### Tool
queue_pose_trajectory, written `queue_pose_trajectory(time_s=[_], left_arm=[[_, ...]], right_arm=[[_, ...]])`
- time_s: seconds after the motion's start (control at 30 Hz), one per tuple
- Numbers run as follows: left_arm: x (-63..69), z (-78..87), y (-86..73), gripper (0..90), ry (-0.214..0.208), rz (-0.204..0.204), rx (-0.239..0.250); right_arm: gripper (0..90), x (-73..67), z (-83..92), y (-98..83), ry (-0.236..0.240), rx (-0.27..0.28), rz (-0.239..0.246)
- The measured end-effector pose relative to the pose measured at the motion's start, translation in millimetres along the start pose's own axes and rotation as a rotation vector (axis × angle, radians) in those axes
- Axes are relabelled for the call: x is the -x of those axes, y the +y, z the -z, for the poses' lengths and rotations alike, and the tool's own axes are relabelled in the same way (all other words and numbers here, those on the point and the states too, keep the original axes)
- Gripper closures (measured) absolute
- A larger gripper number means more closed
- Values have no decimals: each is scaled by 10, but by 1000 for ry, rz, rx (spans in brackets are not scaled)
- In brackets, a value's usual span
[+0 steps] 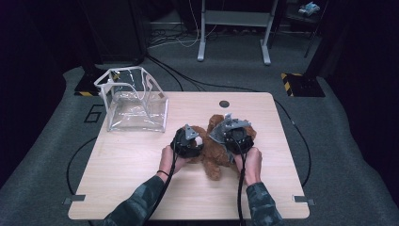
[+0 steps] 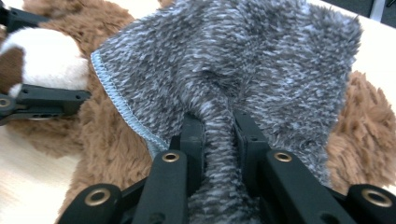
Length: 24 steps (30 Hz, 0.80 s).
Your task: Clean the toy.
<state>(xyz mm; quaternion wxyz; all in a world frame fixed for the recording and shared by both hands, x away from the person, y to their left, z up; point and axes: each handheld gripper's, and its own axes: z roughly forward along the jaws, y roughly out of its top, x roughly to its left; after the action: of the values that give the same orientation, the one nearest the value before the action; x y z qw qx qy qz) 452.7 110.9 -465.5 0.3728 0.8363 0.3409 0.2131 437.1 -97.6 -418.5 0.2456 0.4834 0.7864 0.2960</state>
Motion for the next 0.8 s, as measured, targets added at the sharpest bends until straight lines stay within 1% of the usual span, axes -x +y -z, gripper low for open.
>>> queue_pose_trajectory(time_s=[0.1, 0.13, 0.17, 0.23, 0.27, 0.3, 0.33, 0.37, 0.4, 0.43, 0.47, 0.5, 0.53, 0.57, 0.6, 0.63, 0.67, 0.7, 0.73, 0.77, 0.8], left_arm=[[-19, 65, 13, 437, -12, -2, -8], [-14, 86, 18, 438, -14, 9, -10], [-15, 110, 26, 438, -12, -1, -20], [-4, 147, 34, 438, -18, 7, -27], [-1, 166, 36, 438, -27, 8, -35], [4, 188, 39, 436, -32, 8, -49], [12, 193, 31, 436, -32, 8, -44], [19, 201, 16, 435, -33, 13, -42], [21, 202, -2, 434, -33, 12, -37], [20, 203, -23, 434, -35, 11, -35], [15, 207, -41, 434, -42, 10, -35], [17, 207, -61, 434, -43, 11, -30], [18, 199, -74, 434, -44, 9, -25], [22, 201, -80, 435, -48, 13, -27], [27, 198, -81, 435, -45, 11, -24], [34, 203, -80, 434, -39, 0, -29], [42, 199, -88, 435, -39, 8, -19], [38, 205, -93, 435, -41, 6, -23], [34, 206, -99, 435, -43, 5, -20], [35, 205, -104, 435, -45, 10, -17], [34, 204, -109, 434, -47, 14, -18]], right_arm=[[783, -60, 123, 62, 2, 25, 28], [783, -106, 175, 94, 14, 34, 39], [784, -166, 220, 130, 28, 47, 53], [784, -310, 255, 215, 58, 60, 108], [783, -384, 248, 256, 70, 58, 137], [784, -457, 222, 293, 84, 48, 157], [784, -513, 178, 322, 97, 36, 180], [784, -570, 121, 342, 100, 14, 182], [784, -589, 36, 359, 102, -4, 199], [785, -598, -51, 366, 104, -24, 184], [787, -577, -146, 372, 98, -40, 190], [789, -564, -226, 373, 76, -55, 183], [791, -541, -289, 374, 71, -70, 170], [792, -511, -338, 388, 68, -69, 163], [793, -499, -361, 403, 41, -74, 163], [794, -490, -386, 420, 15, -80, 168], [795, -461, -412, 447, 0, -80, 180], [797, -445, -433, 466, -26, -86, 179], [798, -408, -464, 488, -34, -111, 165], [798, -380, -493, 497, -38, -107, 163], [799, -352, -520, 509, -62, -115, 164]])
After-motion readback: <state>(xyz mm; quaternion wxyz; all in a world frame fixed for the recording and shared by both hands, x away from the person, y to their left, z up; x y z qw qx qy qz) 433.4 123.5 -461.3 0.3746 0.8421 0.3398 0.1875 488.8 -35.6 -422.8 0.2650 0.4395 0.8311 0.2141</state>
